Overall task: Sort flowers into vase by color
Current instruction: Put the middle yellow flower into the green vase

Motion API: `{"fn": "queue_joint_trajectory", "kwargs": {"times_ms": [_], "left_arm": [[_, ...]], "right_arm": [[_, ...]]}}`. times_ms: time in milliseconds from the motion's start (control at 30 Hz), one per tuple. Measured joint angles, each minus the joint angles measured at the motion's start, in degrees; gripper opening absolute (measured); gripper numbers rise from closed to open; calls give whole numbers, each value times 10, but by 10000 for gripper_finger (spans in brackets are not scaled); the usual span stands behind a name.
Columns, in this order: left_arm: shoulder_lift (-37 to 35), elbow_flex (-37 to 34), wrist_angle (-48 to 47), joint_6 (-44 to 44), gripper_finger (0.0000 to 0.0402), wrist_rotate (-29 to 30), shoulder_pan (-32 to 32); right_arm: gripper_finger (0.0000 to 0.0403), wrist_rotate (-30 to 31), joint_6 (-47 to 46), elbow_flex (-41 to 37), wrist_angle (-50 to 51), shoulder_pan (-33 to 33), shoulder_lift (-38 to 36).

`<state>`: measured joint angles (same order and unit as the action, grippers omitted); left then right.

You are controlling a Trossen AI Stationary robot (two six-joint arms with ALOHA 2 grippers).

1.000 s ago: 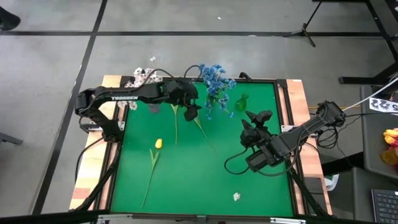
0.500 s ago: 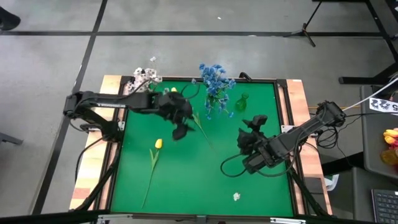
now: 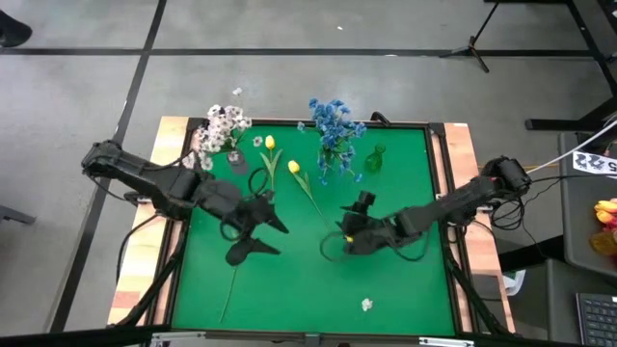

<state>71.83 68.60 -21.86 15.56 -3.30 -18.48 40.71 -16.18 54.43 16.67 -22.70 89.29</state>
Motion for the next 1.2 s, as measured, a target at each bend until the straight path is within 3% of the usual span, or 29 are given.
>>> {"fn": "queue_joint_trajectory", "kwargs": {"times_ms": [233,500,800,1033,1200], "left_arm": [[-15,0,-14,-10,265,59,-50],[-19,0,-34,-7,265,79,-62],[-19,0,-39,-22,265,101,-62],[-19,0,-46,-11,265,102,-62],[-19,0,-45,-10,265,102,-62]], "right_arm": [[209,-74,139,-14,-193,90,85],[209,-124,164,-13,-301,149,171],[209,-129,148,49,-301,181,258],[209,-148,31,62,-239,198,266],[194,-170,17,62,-225,201,269]]}}
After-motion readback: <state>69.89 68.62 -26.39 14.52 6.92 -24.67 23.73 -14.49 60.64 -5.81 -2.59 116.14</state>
